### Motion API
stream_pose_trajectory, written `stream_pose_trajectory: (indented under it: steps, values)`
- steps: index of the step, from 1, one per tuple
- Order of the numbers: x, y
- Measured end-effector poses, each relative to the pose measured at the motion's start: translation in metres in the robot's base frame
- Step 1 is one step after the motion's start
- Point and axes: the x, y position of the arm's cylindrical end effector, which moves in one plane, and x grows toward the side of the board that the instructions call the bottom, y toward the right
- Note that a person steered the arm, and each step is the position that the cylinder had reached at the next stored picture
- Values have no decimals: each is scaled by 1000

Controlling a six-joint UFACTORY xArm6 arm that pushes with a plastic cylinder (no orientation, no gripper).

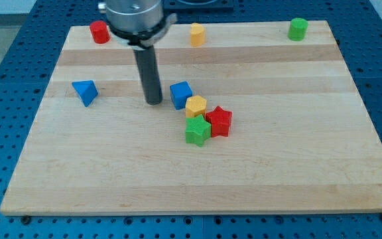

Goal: Move the cube to the center right side

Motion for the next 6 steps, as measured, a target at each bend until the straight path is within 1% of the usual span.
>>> stream_pose_trajectory:
  steps: [2, 4, 5, 6]
  values:
    - [-14, 96]
    - [1, 216]
    - [1, 255]
    - [-2, 259]
